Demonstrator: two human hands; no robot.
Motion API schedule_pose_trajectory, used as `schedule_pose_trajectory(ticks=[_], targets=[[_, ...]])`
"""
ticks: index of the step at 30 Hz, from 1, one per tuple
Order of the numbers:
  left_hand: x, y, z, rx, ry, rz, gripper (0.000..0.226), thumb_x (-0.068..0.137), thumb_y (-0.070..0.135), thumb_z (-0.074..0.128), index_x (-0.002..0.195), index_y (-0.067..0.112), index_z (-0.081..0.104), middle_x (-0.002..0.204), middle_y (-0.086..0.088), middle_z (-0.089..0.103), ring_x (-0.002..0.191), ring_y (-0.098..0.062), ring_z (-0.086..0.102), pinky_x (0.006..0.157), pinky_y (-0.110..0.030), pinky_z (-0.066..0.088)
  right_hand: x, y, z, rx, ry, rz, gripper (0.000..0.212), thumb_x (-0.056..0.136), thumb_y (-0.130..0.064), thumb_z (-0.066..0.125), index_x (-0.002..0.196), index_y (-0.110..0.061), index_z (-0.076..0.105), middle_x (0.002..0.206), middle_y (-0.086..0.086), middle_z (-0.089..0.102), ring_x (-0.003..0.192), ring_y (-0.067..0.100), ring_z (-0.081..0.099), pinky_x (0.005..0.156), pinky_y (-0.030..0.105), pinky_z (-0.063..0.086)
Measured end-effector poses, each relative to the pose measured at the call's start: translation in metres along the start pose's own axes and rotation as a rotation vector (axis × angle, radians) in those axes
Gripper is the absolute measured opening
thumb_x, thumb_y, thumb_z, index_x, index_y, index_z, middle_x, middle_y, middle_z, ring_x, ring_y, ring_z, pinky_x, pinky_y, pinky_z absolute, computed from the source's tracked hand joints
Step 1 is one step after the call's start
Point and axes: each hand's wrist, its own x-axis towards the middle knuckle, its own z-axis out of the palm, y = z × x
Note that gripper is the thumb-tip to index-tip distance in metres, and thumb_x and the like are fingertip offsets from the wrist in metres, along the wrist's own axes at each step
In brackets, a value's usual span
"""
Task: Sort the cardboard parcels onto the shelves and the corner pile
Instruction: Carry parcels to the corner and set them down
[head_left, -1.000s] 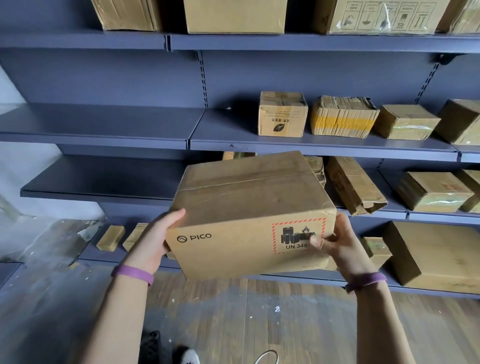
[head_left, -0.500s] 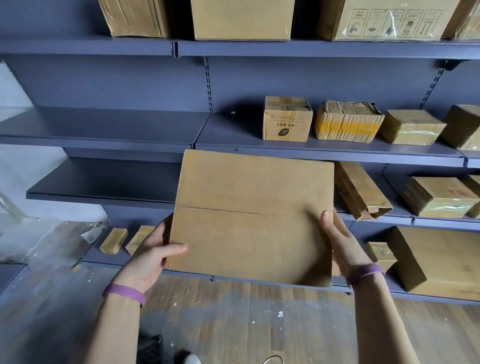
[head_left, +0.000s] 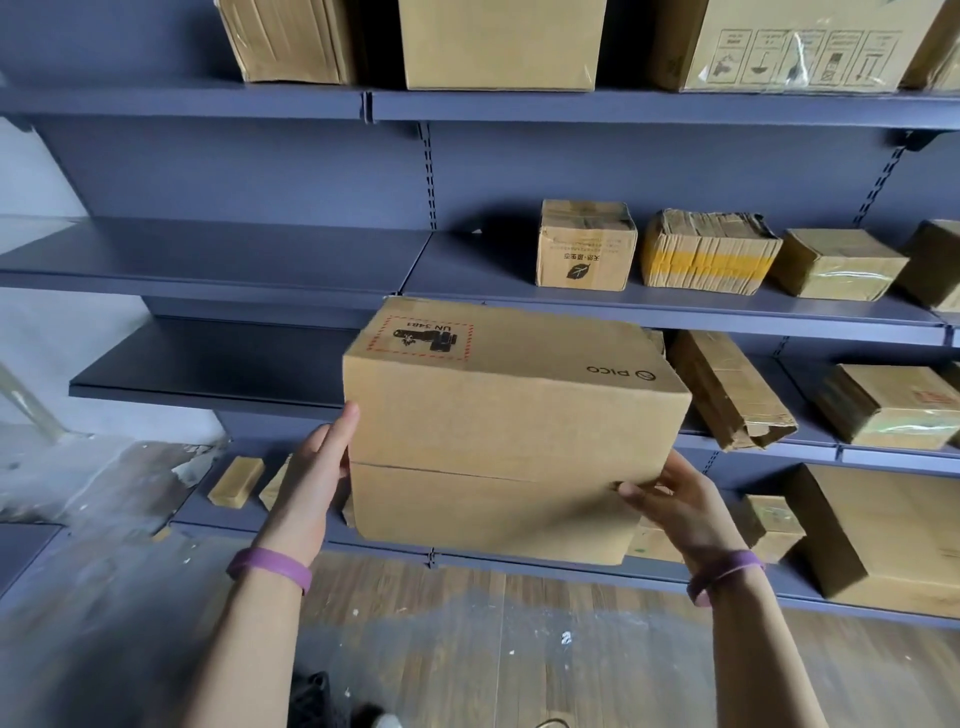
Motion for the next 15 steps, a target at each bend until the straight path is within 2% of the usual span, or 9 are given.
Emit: schedule_pose_trajectory(ticks=[3, 5, 7, 8, 10, 12, 15], targets=[[-0.002, 0.002, 0.008, 0.038, -0.007, -0.003, 0.078, 0.07, 0.091, 0.034, 0.118, 0.033, 0.054, 0.121, 0.0, 0.066, 0.117, -0.025, 0.058, 0.094, -0.036, 0.041, -0.001, 0.004, 0.003, -0.033, 0.039, -0.039, 0.047, 0.077, 0.018, 0.069, 0.1, -0.022, 0.067, 0.083, -0.01, 0.075, 0.084, 0.01, 0.065, 0.081, 0.026, 0.054], [-0.005, 0.003, 0.011, 0.014, -0.047, -0.001, 0.098, 0.057, 0.098, 0.035, 0.132, 0.035, 0.045, 0.132, -0.001, 0.059, 0.126, -0.025, 0.052, 0.098, -0.037, 0.041, 0.0, 0.006, 0.005, -0.053, 0.065, -0.071, 0.05, 0.075, 0.022, 0.068, 0.099, -0.022, 0.066, 0.081, -0.015, 0.075, 0.081, 0.003, 0.065, 0.076, 0.018, 0.054], [-0.008, 0.002, 0.013, -0.071, -0.055, -0.057, 0.119, 0.043, 0.102, 0.043, 0.144, 0.039, 0.037, 0.143, -0.001, 0.052, 0.131, -0.026, 0.048, 0.105, -0.045, 0.042, 0.001, 0.005, 0.007, -0.043, 0.089, -0.101, 0.052, 0.073, 0.025, 0.066, 0.098, -0.02, 0.065, 0.079, -0.019, 0.074, 0.076, -0.004, 0.065, 0.072, 0.012, 0.053], [-0.009, 0.001, 0.014, -0.125, -0.051, -0.087, 0.121, 0.04, 0.102, 0.047, 0.145, 0.042, 0.036, 0.145, -0.001, 0.049, 0.132, -0.027, 0.047, 0.106, -0.051, 0.043, 0.001, 0.004, 0.009, -0.027, 0.088, -0.11, 0.052, 0.073, 0.027, 0.065, 0.098, -0.02, 0.064, 0.077, -0.02, 0.073, 0.075, -0.007, 0.064, 0.071, 0.011, 0.053], [-0.013, 0.0, 0.015, -0.233, -0.05, -0.134, 0.119, 0.039, 0.098, 0.06, 0.143, 0.047, 0.037, 0.149, 0.0, 0.045, 0.134, -0.031, 0.044, 0.099, -0.062, 0.046, -0.001, 0.0, 0.012, -0.011, 0.084, -0.124, 0.052, 0.072, 0.029, 0.062, 0.095, -0.018, 0.064, 0.075, -0.02, 0.072, 0.074, -0.009, 0.064, 0.069, 0.01, 0.052], [-0.014, -0.003, 0.014, -0.318, -0.062, -0.163, 0.108, 0.05, 0.084, 0.074, 0.145, 0.045, 0.039, 0.152, 0.002, 0.041, 0.138, -0.033, 0.038, 0.093, -0.065, 0.049, -0.001, 0.001, 0.012, 0.0, 0.1, -0.118, 0.051, 0.073, 0.03, 0.061, 0.092, -0.017, 0.065, 0.074, -0.02, 0.072, 0.074, -0.007, 0.065, 0.067, 0.011, 0.052], [-0.014, -0.009, 0.013, -0.465, -0.097, -0.104, 0.062, 0.08, 0.052, 0.072, 0.136, 0.036, 0.054, 0.142, 0.001, 0.055, 0.134, -0.03, 0.047, 0.093, -0.057, 0.054, 0.001, 0.009, 0.014, -0.013, 0.136, -0.134, 0.051, 0.074, 0.028, 0.062, 0.089, -0.02, 0.066, 0.076, -0.019, 0.073, 0.077, 0.001, 0.067, 0.067, 0.013, 0.053]])
